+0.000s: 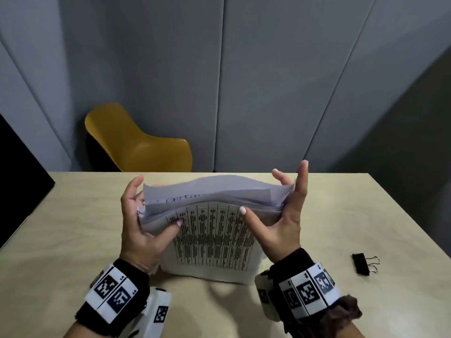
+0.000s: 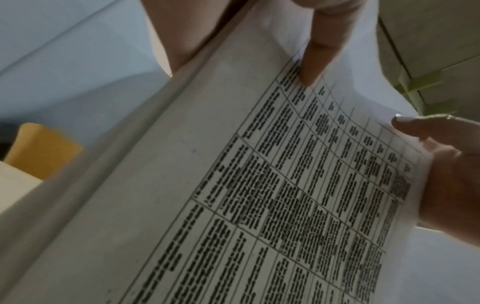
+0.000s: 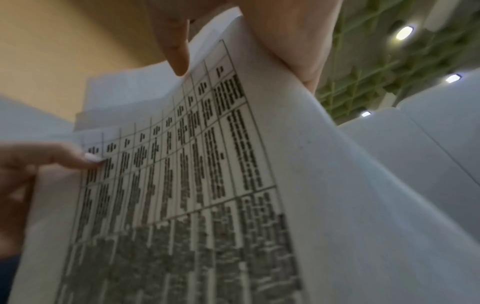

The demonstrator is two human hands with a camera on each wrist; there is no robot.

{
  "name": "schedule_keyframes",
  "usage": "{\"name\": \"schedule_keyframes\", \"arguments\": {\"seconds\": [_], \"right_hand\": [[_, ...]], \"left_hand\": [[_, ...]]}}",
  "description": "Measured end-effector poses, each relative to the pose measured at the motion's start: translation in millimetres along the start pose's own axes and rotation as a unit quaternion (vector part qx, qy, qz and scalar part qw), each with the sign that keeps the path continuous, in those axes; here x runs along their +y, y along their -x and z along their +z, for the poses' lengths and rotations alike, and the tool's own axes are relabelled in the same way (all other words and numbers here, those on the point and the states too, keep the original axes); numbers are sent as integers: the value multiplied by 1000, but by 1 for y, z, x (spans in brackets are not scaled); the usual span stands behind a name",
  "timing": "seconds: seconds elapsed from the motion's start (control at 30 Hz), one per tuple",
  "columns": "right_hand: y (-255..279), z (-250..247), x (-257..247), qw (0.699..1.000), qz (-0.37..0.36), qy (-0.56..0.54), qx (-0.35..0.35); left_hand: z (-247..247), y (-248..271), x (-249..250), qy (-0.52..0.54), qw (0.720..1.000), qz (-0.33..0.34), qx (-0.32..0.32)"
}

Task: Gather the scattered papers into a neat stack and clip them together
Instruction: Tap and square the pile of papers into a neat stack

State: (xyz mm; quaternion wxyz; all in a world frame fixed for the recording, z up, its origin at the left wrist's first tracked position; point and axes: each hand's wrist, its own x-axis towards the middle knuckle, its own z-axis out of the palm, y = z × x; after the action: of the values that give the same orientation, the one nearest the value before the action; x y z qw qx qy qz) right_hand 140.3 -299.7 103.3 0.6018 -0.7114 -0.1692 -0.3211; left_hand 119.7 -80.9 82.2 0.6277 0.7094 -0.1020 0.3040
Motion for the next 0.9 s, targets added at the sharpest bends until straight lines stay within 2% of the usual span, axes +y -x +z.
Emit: {"name": "schedule_keyframes", "arguments": {"seconds": [0.1,0.17,0.3,0.43,0.63,0.77,0.9], "right_hand": [[-1,-1,1,996,-67,58,-21],[-3,-2,3,992,-88,86,-32],[-1,1,4,989,-95,117,5],[0,1,8,983,-105,150,-31],[1,3,2,976,-149,153,-34],[2,0,6,968,-160,184,-60],[4,-2,6,974,-135,173,-53]], "left_hand": [[0,-1,-1,-29,998,24,43],[-1,0,-5,-52,996,34,63],[-1,0,-5,-123,984,112,57],[-1,-1,-3,-194,962,188,46],[2,0,3,-238,938,246,52],[3,0,8,-236,948,208,46],[1,2,9,-224,958,175,45]]}}
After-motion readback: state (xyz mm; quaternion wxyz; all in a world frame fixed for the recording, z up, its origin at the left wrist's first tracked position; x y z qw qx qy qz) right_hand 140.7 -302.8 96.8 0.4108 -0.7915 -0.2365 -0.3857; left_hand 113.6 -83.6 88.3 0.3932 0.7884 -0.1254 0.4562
